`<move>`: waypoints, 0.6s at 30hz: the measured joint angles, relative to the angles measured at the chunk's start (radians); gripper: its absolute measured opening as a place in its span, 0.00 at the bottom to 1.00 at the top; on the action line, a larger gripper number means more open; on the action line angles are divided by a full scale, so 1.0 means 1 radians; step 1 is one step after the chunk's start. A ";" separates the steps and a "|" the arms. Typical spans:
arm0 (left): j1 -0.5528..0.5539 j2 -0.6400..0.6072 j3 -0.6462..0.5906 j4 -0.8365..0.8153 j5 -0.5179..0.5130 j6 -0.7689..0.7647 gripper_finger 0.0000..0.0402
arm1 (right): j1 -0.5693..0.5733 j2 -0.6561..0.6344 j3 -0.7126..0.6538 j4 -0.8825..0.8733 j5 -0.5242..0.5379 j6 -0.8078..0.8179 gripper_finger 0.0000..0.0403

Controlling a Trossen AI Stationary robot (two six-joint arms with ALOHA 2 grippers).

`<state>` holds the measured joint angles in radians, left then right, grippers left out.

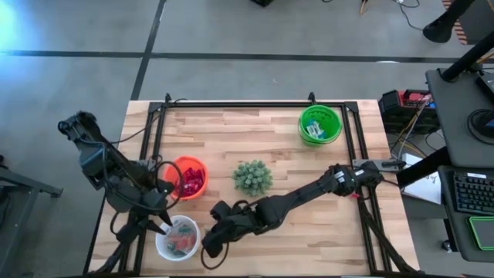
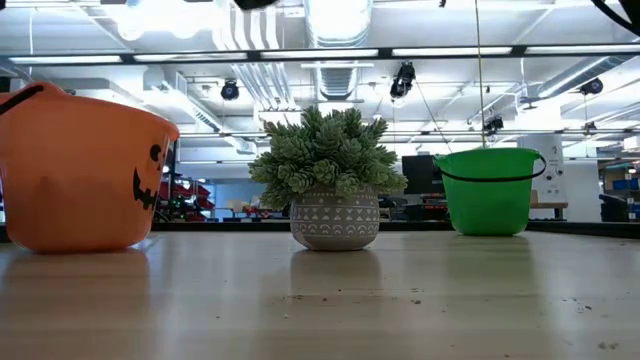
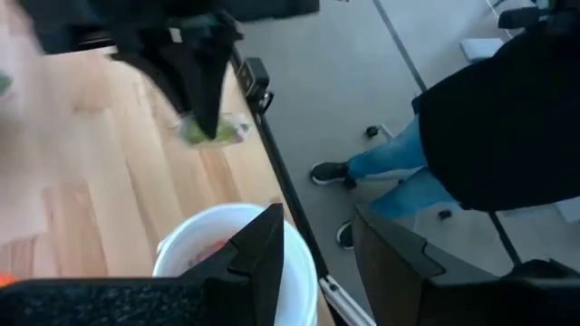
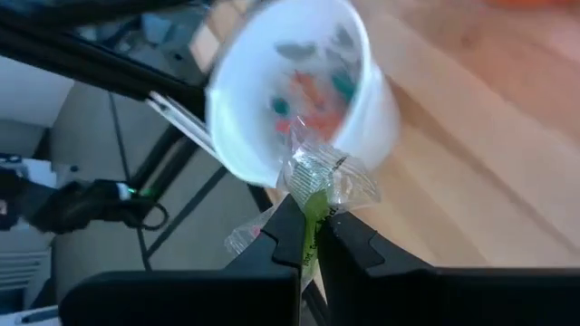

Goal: Sort candy
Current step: Put the green gummy into the white bucket

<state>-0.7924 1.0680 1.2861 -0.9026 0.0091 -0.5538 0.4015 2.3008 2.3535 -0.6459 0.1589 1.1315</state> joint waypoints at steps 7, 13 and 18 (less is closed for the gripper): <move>0.012 0.055 0.004 0.062 -0.053 0.069 0.28 | -0.032 -0.042 0.002 0.066 0.001 -0.131 0.03; 0.086 0.076 0.023 0.062 -0.131 0.077 0.28 | -0.049 -0.089 0.002 0.108 0.000 -0.235 0.03; 0.181 0.059 0.026 0.055 -0.130 0.037 0.28 | -0.070 -0.114 0.002 0.099 0.001 -0.303 0.03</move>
<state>-0.6116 1.1274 1.3121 -0.8478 -0.1213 -0.5164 0.3315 2.1868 2.3550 -0.5466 0.1600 0.8289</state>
